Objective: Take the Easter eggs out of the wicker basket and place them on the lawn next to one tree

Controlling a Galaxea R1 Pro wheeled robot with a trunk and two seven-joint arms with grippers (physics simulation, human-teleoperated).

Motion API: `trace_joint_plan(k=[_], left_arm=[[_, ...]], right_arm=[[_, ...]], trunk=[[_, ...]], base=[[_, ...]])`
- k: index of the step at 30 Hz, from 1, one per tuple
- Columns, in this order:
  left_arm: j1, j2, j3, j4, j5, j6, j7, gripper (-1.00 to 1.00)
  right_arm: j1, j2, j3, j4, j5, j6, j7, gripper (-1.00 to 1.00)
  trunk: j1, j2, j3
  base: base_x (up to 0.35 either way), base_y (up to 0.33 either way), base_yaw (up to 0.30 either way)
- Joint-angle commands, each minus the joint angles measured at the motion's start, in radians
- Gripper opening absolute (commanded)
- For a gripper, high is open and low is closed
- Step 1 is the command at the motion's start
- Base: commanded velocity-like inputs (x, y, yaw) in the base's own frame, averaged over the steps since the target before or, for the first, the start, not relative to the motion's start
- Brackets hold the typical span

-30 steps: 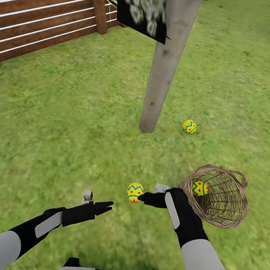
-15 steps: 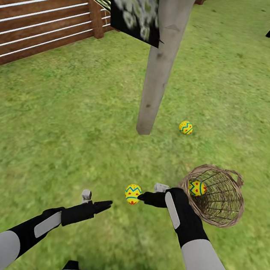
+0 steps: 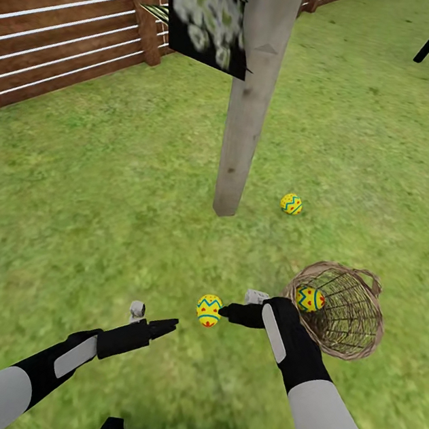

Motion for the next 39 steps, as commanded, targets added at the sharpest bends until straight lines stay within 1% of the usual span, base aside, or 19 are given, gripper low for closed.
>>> trace_joint_plan(k=[1,6,15,30,36,37,39], left_arm=[[-0.001,0.001,-0.006,0.000,0.011,0.009,-0.002,1.00],[-0.001,0.001,-0.006,0.000,0.009,0.010,-0.002,1.00],[-0.001,0.002,-0.006,0.000,0.009,0.010,-0.003,1.00],[-0.001,0.005,-0.003,0.000,0.010,0.021,0.003,1.00],[-0.001,0.006,-0.003,0.001,0.008,0.015,0.008,1.00],[-0.001,0.006,-0.002,0.010,0.008,0.015,0.009,1.00],[-0.001,0.004,0.005,0.055,0.009,0.015,0.018,1.00]], right_arm=[[0.000,0.000,0.000,-0.001,0.006,0.004,0.006,1.00],[0.000,0.001,0.001,-0.001,0.006,0.004,0.006,1.00],[0.000,0.001,0.002,0.001,0.009,0.004,0.006,1.00],[0.000,0.001,0.003,0.000,0.012,0.004,0.006,1.00],[0.000,0.001,0.003,0.000,0.012,0.005,0.006,1.00],[0.000,0.001,0.003,0.000,0.012,0.004,0.006,1.00],[0.000,0.001,0.003,0.000,0.012,0.005,0.006,1.00]], trunk=[[0.000,0.000,0.000],[0.000,0.000,0.006],[0.000,0.000,0.021],[0.000,0.000,0.045],[0.000,0.000,0.054],[0.000,0.000,0.056],[0.000,0.000,0.059]], base=[[0.000,0.000,0.000],[-0.011,-0.015,0.000],[-0.167,-0.167,0.000],[-0.008,-0.007,0.000],[0.000,0.000,0.000],[0.000,0.000,0.000],[0.000,0.000,0.000]])
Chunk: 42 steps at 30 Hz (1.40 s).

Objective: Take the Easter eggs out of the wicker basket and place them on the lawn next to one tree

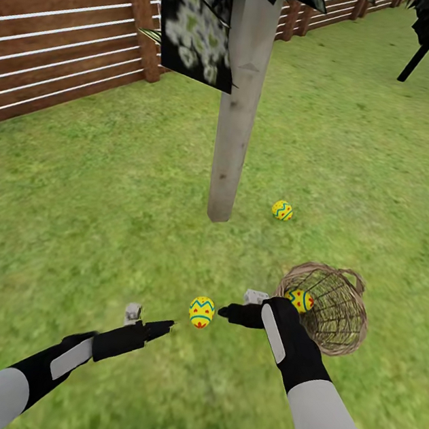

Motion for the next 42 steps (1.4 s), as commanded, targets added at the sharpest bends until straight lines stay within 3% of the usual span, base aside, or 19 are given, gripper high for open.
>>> trace_joint_plan(k=[1,3,6,13,21,32,42], left_arm=[[-0.002,-0.003,0.014,0.040,0.011,0.010,0.022,1.00],[-0.003,-0.008,0.062,0.078,0.011,0.018,0.104,1.00],[-0.004,-0.011,0.102,0.088,0.009,0.024,0.218,1.00],[-0.004,-0.015,0.120,0.098,0.014,0.026,0.279,1.00],[-0.005,-0.013,0.127,0.090,0.006,0.015,0.457,1.00],[-0.006,-0.014,0.127,0.089,0.003,-0.041,0.470,1.00],[-0.006,-0.014,0.126,0.089,0.003,-0.047,0.467,1.00]], right_arm=[[0.000,0.000,0.000,-0.001,0.006,0.004,0.006,1.00],[0.000,0.001,0.000,0.000,0.006,0.004,0.006,1.00],[0.000,0.002,0.000,0.000,0.006,0.003,0.006,1.00],[0.000,0.003,0.000,0.000,0.006,0.003,0.006,1.00],[0.000,0.003,0.000,-0.001,0.005,0.004,0.006,1.00],[0.000,0.002,0.000,-0.002,0.004,0.005,0.008,1.00],[0.000,0.004,0.000,-0.002,0.002,0.005,0.008,1.00]], trunk=[[0.000,0.000,0.001],[0.000,0.000,0.004],[0.000,0.000,0.009],[0.000,0.000,0.020],[0.000,0.000,0.033],[0.000,0.000,0.046],[0.000,0.000,0.055]], base=[[0.000,0.000,0.000],[0.000,0.000,0.000],[0.000,0.000,0.000],[0.000,0.000,0.000],[0.000,0.000,0.000],[0.000,0.000,0.000],[-0.058,0.000,0.000]])
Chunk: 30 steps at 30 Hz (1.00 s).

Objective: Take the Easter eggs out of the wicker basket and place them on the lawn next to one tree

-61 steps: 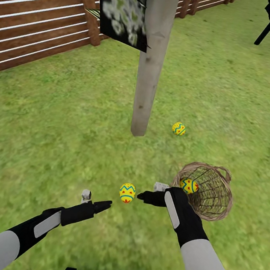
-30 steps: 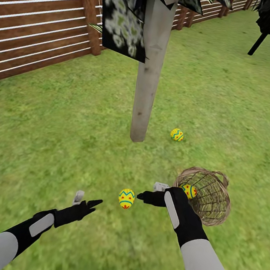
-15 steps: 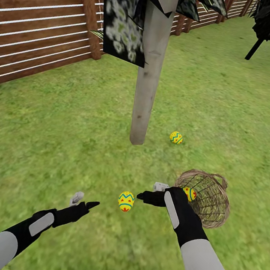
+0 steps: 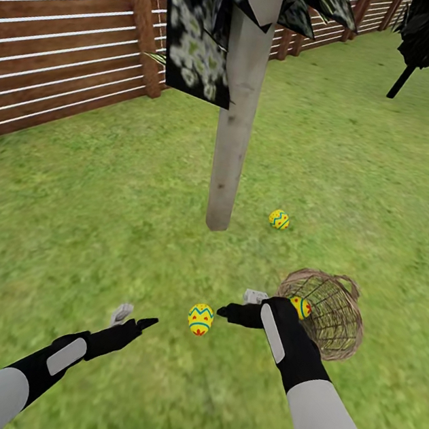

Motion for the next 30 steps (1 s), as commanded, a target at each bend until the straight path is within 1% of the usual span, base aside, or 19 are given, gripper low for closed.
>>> trace_joint_plan(k=[1,4,7,14,23,25,28,30], left_arm=[[-0.001,0.000,-0.005,0.000,0.010,0.006,-0.001,1.00],[-0.001,0.000,-0.006,0.000,0.010,0.006,-0.001,1.00],[-0.001,-0.001,-0.006,0.000,0.010,0.006,0.000,1.00],[-0.001,-0.001,-0.009,0.000,0.010,0.006,0.000,1.00],[-0.001,-0.001,-0.011,0.000,0.010,0.005,0.007,1.00],[0.004,-0.013,-0.023,0.000,-0.001,0.011,0.007,1.00],[0.004,-0.016,-0.025,-0.001,-0.001,0.012,0.013,1.00],[0.004,-0.020,-0.034,-0.002,-0.001,0.012,0.015,1.00]], right_arm=[[0.000,0.000,0.000,-0.001,0.006,0.004,0.006,1.00],[0.000,0.001,0.000,-0.001,0.006,0.004,0.006,1.00],[0.000,0.001,0.000,-0.001,0.007,0.004,0.006,1.00],[0.000,0.001,0.000,-0.001,0.008,0.004,0.006,1.00],[0.000,-0.004,-0.001,0.010,0.005,0.004,0.011,1.00],[0.004,0.007,-0.004,0.020,0.008,0.005,0.014,1.00],[0.004,0.023,-0.004,0.018,0.008,0.010,0.021,1.00],[0.004,0.019,-0.003,0.026,0.005,0.010,0.022,1.00]], trunk=[[0.000,0.000,0.001],[0.000,0.000,0.006],[0.000,0.000,0.011],[0.000,0.000,0.021],[0.000,0.000,0.022],[0.000,0.000,0.022],[0.000,0.000,0.022],[0.000,0.000,0.022]], base=[[-0.002,0.000,0.000],[-0.001,-0.062,0.000],[0.000,-0.202,0.000],[0.000,-0.285,0.000],[-0.015,-0.302,0.000],[0.000,0.000,0.000],[0.016,-0.021,0.000],[0.097,-0.148,0.000]])
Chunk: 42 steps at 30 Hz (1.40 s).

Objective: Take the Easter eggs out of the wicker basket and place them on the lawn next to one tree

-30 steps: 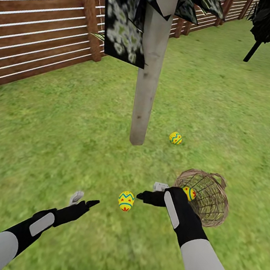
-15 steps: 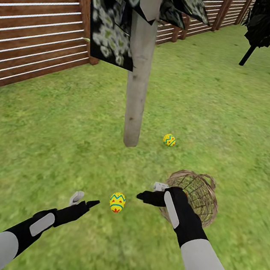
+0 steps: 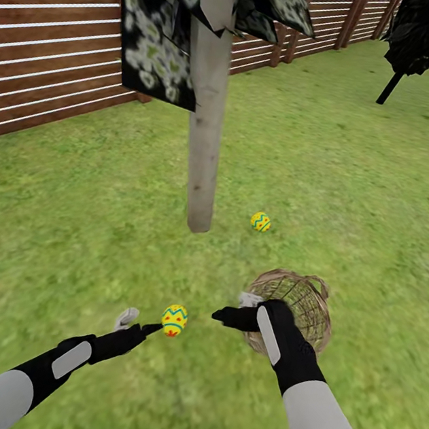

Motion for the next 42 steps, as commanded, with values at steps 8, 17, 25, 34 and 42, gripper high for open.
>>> trace_joint_plan(k=[8,17,25,34,42], left_arm=[[-0.001,-0.002,-0.050,-0.003,0.013,0.005,0.000,1.00],[-0.001,-0.002,-0.093,-0.005,0.013,0.005,0.000,1.00],[-0.001,-0.002,-0.093,-0.005,0.013,0.005,0.000,1.00],[-0.001,-0.002,-0.093,-0.005,0.013,0.005,0.000,1.00],[-0.001,-0.002,-0.093,-0.005,0.013,0.005,0.000,1.00]], right_arm=[[0.000,-0.007,-0.001,0.007,-0.001,0.002,0.013,1.00],[0.000,-0.007,0.000,0.005,-0.002,0.001,0.013,1.00],[0.000,-0.006,0.001,0.005,-0.002,0.001,0.011,1.00],[0.000,-0.005,0.001,0.006,-0.001,0.001,0.009,1.00],[0.000,-0.006,0.001,0.008,0.001,0.001,0.007,1.00]], trunk=[[0.000,0.000,-0.001],[0.000,0.000,-0.001],[0.000,0.000,-0.001],[0.000,0.000,-0.001],[0.000,0.000,-0.001]], base=[[0.121,-0.273,0.000],[-0.001,-0.294,0.002],[-0.081,-0.301,0.201],[-0.044,-0.301,0.276],[-0.001,-0.303,0.277]])
